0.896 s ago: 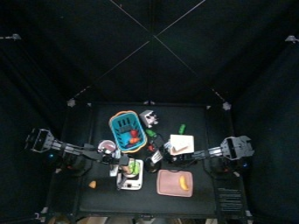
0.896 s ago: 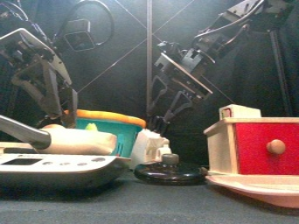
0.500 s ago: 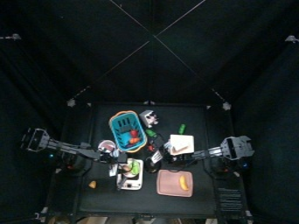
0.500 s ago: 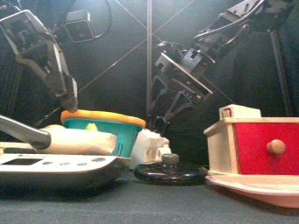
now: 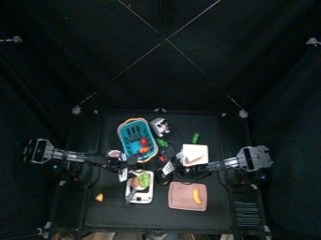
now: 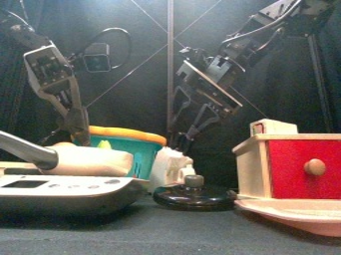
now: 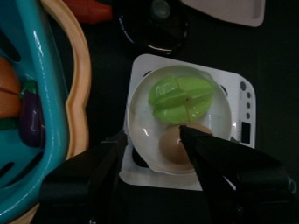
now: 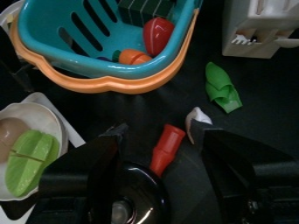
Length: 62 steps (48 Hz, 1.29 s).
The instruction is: Put pan to left of stove
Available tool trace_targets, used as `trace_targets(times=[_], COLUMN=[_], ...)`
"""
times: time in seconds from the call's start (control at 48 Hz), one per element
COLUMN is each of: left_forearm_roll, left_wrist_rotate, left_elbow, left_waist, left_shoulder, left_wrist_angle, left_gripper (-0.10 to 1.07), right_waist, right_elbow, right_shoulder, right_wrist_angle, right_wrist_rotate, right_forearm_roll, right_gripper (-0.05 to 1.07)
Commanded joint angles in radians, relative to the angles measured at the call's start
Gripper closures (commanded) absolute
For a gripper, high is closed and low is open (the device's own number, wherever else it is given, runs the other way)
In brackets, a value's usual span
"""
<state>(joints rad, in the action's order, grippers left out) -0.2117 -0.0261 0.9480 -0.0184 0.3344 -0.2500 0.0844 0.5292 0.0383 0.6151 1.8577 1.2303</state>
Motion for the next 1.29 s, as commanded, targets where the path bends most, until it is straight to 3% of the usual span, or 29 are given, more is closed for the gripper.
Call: trace_targets(times=[0.0, 0.188, 0.604, 0.979, 1.271], left_forearm_roll=[0.006, 0.021, 0.037, 0.038, 0.049], left_wrist_rotate=[0.000, -0.002, 0.000, 0.000, -0.002], left_elbow=[-0.014, -0.034, -0.040, -0.052, -0.058], left_waist=[-0.008, -0.012, -0.043, -0.043, -0.038], left_shoulder=[-0.026, -0.083, -0.094, -0.160, -0.170], left_wrist_angle=[0.008, 0.006, 0.020, 0.066, 0.055], left_gripper=[0.09, 0.09, 0.09, 0.11, 0.33], right_waist=[-0.002, -0.002, -0.002, -0.002, -0.003], right_elbow=[-0.009, -0.009, -0.009, -0.009, -0.009], right_shoulder=[-0.020, -0.020, -0.021, -0.020, -0.020], right_wrist_angle=[0.000, 0.000, 0.000, 0.000, 0.002], right_wrist_rotate=[0.000, -0.002, 0.000, -0.002, 0.000], right_forearm_roll=[0.003, 0.003, 0.003, 0.003, 0.003], right_gripper=[0.11, 0.11, 0.11, 0.11, 0.11])
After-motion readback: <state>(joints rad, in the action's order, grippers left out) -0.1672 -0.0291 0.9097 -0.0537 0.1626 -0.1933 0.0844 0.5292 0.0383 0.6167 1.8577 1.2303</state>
